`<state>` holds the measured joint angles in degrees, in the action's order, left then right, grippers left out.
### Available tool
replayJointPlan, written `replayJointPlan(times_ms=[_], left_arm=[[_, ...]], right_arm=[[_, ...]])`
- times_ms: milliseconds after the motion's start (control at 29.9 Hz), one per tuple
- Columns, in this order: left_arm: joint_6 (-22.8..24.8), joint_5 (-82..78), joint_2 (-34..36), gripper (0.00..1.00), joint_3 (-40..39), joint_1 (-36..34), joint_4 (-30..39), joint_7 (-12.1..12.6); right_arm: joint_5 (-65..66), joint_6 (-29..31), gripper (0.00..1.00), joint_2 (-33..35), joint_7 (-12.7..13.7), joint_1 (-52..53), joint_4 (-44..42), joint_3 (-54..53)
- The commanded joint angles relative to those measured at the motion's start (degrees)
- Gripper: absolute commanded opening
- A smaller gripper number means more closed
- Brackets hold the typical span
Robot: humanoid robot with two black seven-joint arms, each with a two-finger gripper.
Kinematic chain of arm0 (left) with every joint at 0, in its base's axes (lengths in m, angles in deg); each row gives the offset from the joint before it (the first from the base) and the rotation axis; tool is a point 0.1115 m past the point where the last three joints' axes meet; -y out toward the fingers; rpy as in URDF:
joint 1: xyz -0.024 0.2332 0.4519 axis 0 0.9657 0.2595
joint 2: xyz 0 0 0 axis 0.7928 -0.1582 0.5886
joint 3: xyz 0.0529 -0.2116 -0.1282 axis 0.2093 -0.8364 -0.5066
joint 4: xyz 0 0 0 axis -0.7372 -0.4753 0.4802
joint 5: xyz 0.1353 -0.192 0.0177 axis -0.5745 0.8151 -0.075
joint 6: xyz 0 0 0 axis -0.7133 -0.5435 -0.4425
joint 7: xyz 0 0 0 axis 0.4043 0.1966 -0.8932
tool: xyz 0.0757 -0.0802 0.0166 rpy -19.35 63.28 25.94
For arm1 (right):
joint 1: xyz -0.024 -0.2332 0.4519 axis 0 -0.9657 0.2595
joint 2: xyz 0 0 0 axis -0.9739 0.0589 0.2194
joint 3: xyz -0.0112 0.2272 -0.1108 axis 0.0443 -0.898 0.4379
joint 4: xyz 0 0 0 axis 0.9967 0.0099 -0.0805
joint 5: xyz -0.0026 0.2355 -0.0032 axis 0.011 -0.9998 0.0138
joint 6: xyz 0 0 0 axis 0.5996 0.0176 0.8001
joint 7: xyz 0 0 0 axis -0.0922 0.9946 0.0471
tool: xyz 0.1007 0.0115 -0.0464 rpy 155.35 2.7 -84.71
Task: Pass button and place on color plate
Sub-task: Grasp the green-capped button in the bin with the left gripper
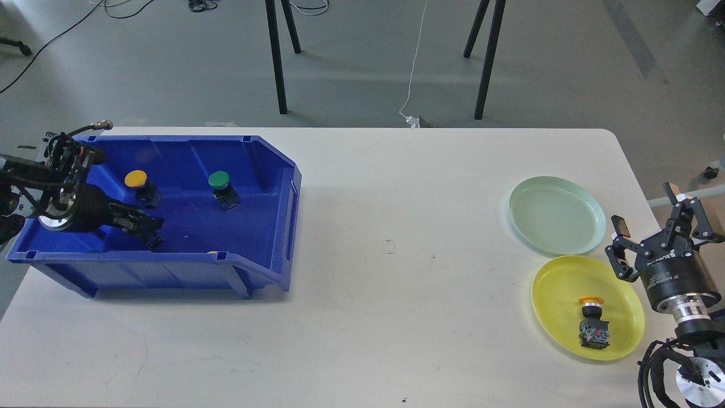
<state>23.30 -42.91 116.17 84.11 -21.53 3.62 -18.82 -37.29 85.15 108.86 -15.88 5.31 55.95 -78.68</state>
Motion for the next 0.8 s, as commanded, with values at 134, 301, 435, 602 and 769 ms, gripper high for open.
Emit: replayJointPlan(times_ms=[134, 301, 435, 602, 769], left_arm=[[-0.4, -0.1, 0.2, 0.36, 0.0, 0.3, 0.1, 0.0], [-0.6, -0.5, 0.2, 0.2, 0.1, 0.4, 0.1, 0.0], [-1.0, -0.4, 0.3, 0.12, 0.1, 0.4, 0.1, 0.0], [-1.1, -0.1, 0.9, 0.08, -0.3, 0.0, 0.7, 0.0], [0.0, 0.2, 5.7, 0.08, -1.7, -2.7, 6.5, 0.0]], right_arm=[[0.0, 0.0, 0.96, 0.0, 0.0, -0.2, 0.0, 0.1], [0.0, 0.0, 0.96, 0.0, 0.0, -0.2, 0.0, 0.0], [0.0, 0.0, 0.96, 0.0, 0.0, -0.4, 0.0, 0.0], [0.0, 0.0, 0.96, 0.0, 0.0, -0.5, 0.2, 0.0], [-0.1, 0.0, 0.96, 0.0, 0.0, -0.5, 0.2, -0.1]])
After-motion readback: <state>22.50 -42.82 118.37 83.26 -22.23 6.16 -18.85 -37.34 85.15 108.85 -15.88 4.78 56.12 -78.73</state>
